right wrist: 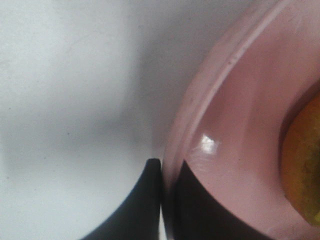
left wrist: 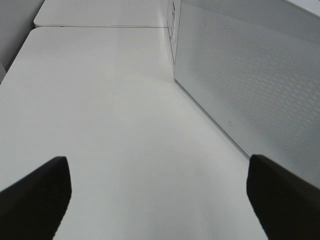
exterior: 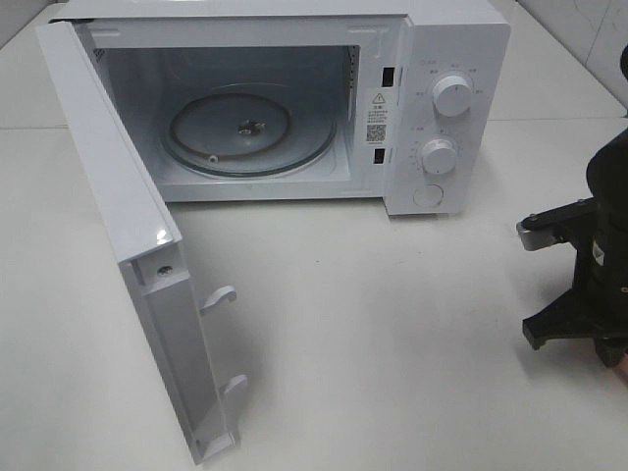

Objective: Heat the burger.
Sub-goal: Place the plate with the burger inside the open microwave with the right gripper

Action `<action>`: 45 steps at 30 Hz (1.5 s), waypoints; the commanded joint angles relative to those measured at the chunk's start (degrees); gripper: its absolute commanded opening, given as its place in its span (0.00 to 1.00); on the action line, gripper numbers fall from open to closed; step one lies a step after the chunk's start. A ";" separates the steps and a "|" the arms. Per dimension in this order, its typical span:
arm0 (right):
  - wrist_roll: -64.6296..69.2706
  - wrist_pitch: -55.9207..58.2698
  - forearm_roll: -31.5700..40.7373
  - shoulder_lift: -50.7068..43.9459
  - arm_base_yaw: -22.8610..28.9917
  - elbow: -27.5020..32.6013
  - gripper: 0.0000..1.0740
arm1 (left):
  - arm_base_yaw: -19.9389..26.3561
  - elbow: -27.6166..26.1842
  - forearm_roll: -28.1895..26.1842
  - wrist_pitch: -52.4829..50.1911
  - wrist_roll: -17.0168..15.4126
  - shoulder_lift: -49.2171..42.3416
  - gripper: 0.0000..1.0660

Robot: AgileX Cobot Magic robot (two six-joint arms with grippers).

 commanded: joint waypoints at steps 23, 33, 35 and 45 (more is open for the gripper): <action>0.86 11.29 -4.41 -12.49 0.34 0.23 0.00 | 0.00 0.11 -0.06 -0.52 -0.06 -1.49 0.82; 1.60 15.70 -5.44 -15.58 2.06 0.23 0.00 | 0.00 0.11 -0.06 -0.52 -0.06 -1.49 0.82; 1.78 16.21 -5.61 -15.81 3.32 0.23 0.00 | 0.00 0.11 -0.06 -0.52 -0.06 -1.49 0.82; 1.89 18.28 -5.61 -15.93 8.25 0.23 0.00 | 0.00 0.11 -0.06 -0.52 -0.06 -1.49 0.82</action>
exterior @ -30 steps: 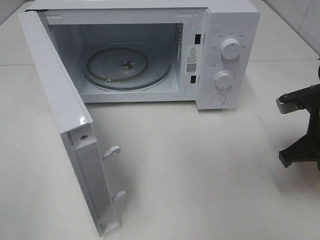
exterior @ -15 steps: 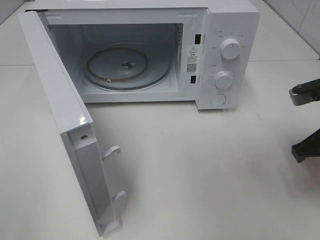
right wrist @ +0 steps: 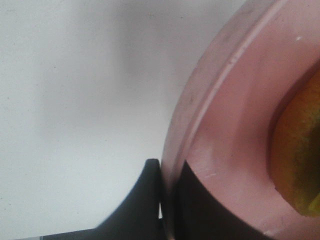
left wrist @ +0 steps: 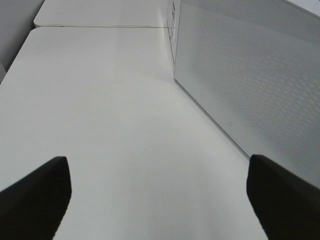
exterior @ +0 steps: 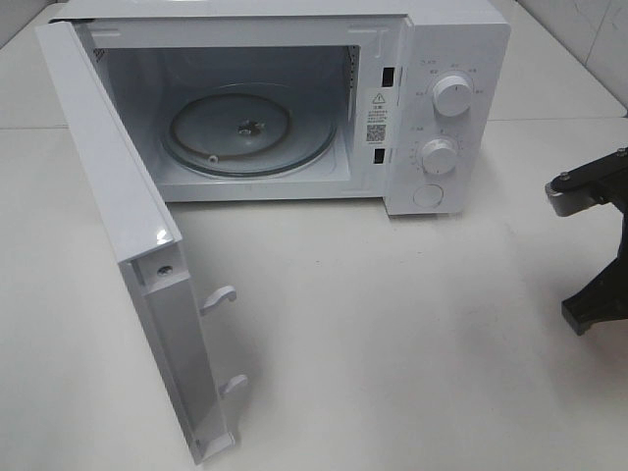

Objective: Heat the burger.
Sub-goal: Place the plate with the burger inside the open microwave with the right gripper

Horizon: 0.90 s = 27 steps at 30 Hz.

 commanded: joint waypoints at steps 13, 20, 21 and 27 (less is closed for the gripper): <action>2.46 5.90 -2.98 -0.92 8.59 0.17 0.00 | 0.00 0.11 -0.06 -0.52 -0.06 -1.49 0.82; 3.90 7.62 -2.98 -0.92 12.78 0.17 0.00 | 0.00 0.11 -0.06 -0.52 -0.06 -1.49 0.82; 3.90 7.62 -2.98 -0.92 12.78 0.17 0.00 | 0.00 0.11 -0.06 -0.52 -0.06 -1.49 0.82; 3.90 9.28 -2.52 -0.92 16.79 0.17 0.00 | 0.00 0.11 -0.06 -0.52 -0.06 -1.49 0.82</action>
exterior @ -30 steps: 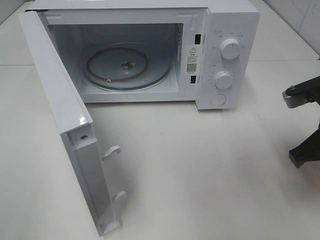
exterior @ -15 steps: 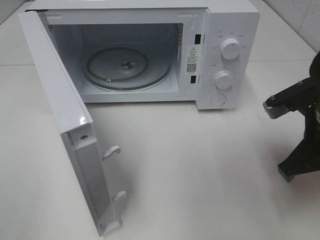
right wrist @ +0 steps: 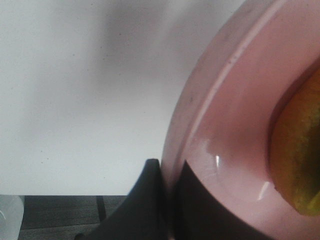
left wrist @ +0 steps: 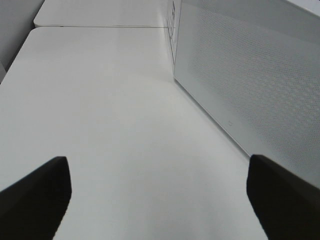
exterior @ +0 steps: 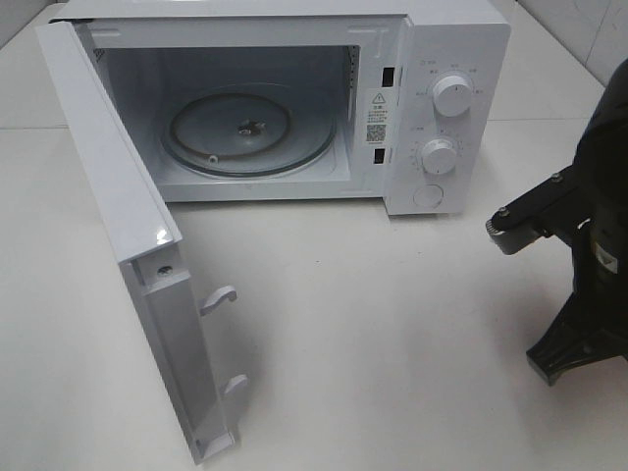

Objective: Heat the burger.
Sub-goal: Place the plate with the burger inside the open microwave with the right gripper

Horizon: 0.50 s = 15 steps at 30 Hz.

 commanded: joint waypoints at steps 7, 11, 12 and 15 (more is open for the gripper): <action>0.63 3.15 -2.52 -2.52 6.25 0.23 0.00 | 0.00 0.11 -0.06 -0.52 -0.06 -1.49 0.82; 0.86 3.32 -2.46 -3.44 7.91 0.23 0.00 | 0.00 0.11 -0.06 -0.52 -0.06 -1.49 0.82; 0.86 3.44 -2.41 -3.67 8.37 0.46 0.00 | 0.00 0.11 -0.06 -0.52 -0.06 -1.49 0.82; 1.49 4.13 -2.35 -4.07 10.31 1.83 0.00 | 0.00 0.11 -0.06 -0.52 -0.06 -1.49 0.82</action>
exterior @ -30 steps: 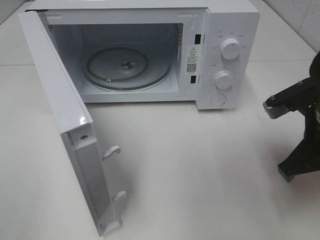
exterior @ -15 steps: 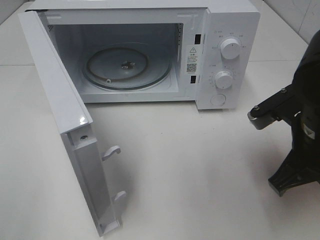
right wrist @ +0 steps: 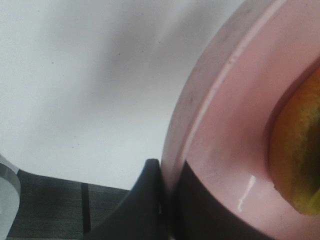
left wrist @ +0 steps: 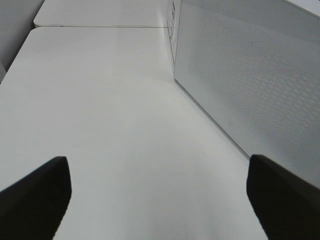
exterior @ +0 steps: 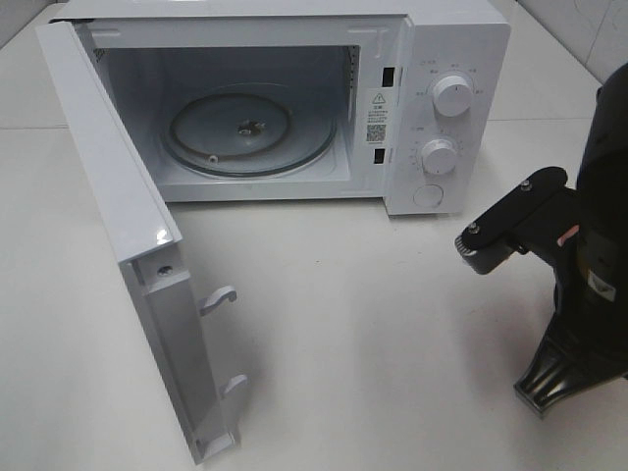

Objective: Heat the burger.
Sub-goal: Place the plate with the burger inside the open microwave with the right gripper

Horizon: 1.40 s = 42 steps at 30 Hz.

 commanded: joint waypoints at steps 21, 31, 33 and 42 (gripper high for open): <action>-1.09 0.74 -2.81 -0.86 8.08 2.69 0.00 | 0.00 0.11 -0.06 -0.52 -0.06 -1.49 0.82; -3.44 -0.23 -7.33 -0.86 8.08 2.69 0.00 | 0.00 0.11 -0.06 -0.52 -0.06 -1.49 0.82; -4.01 -0.52 -7.96 -0.86 8.08 2.69 0.00 | 0.00 0.11 -0.06 -0.52 -0.06 -1.49 0.82; -9.17 -5.04 -8.77 -0.86 8.08 2.69 0.01 | 0.00 0.11 -0.06 -0.52 -0.06 -1.49 0.82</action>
